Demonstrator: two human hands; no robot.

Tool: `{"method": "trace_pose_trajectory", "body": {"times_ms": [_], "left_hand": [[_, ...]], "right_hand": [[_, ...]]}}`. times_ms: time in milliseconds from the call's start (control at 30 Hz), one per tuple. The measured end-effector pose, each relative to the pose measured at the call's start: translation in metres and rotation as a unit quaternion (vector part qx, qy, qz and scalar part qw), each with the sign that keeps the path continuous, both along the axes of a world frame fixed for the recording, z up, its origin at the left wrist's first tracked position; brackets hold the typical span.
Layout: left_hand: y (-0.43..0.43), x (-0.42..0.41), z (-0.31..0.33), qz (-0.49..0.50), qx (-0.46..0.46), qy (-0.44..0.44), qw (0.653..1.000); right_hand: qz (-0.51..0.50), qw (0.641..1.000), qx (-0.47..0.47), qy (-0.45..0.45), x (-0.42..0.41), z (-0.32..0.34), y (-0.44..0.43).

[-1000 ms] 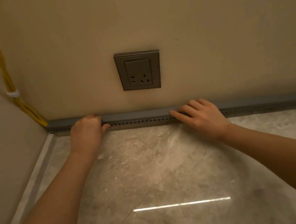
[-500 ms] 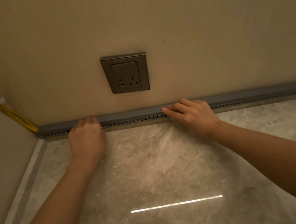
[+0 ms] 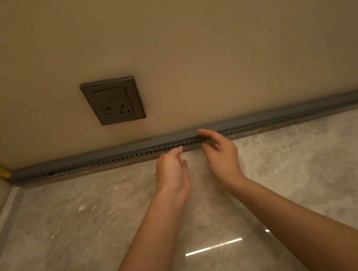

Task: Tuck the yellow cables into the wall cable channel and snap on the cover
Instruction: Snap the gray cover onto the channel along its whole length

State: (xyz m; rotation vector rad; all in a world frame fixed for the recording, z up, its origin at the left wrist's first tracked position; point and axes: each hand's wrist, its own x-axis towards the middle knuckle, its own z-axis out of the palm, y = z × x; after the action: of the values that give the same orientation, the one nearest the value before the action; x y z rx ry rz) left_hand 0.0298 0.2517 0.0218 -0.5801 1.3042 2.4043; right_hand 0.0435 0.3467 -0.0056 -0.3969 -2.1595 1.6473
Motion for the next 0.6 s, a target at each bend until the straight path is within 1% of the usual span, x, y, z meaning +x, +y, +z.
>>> {"method": "trace_pose_trajectory", "body": {"times_ms": [33, 67, 100, 133, 167, 200, 267, 333, 433, 600], "left_hand": [[0.002, -0.004, 0.005, -0.015, 0.041, -0.016, 0.999], [0.004, -0.009, 0.010, -0.033, 0.077, -0.029, 0.996], [0.004, -0.015, 0.014, -0.049, 0.107, -0.039, 0.992], [0.005, -0.021, 0.017, -0.063, 0.132, -0.054, 0.988], [0.005, -0.026, 0.020, -0.070, 0.153, -0.070, 0.983], [0.005, -0.031, 0.021, -0.072, 0.174, -0.085, 0.979], [0.010, -0.038, 0.021, -0.075, 0.192, -0.107, 0.973], [0.018, -0.042, 0.018, -0.086, 0.189, -0.116, 0.971], [0.021, -0.048, 0.017, -0.094, 0.171, -0.114, 0.974], [0.022, -0.056, 0.018, -0.080, 0.162, -0.112, 0.977]], "right_hand": [[-0.045, 0.995, -0.093, -0.018, 0.001, 0.006, 0.005], [-0.084, 0.975, -0.203, -0.034, 0.000, 0.012, 0.015], [-0.105, 0.940, -0.321, -0.049, -0.001, 0.019, 0.025], [-0.108, 0.895, -0.429, -0.057, -0.001, 0.027, 0.037], [-0.104, 0.852, -0.510, -0.059, -0.001, 0.034, 0.048], [-0.098, 0.821, -0.559, -0.063, -0.001, 0.042, 0.059], [-0.077, 0.783, -0.614, -0.065, -0.001, 0.054, 0.081], [-0.039, 0.762, -0.642, -0.077, -0.003, 0.063, 0.100], [0.029, 0.768, -0.628, -0.124, -0.008, 0.072, 0.114], [0.064, 0.763, -0.627, -0.142, -0.016, 0.073, 0.125]]}}
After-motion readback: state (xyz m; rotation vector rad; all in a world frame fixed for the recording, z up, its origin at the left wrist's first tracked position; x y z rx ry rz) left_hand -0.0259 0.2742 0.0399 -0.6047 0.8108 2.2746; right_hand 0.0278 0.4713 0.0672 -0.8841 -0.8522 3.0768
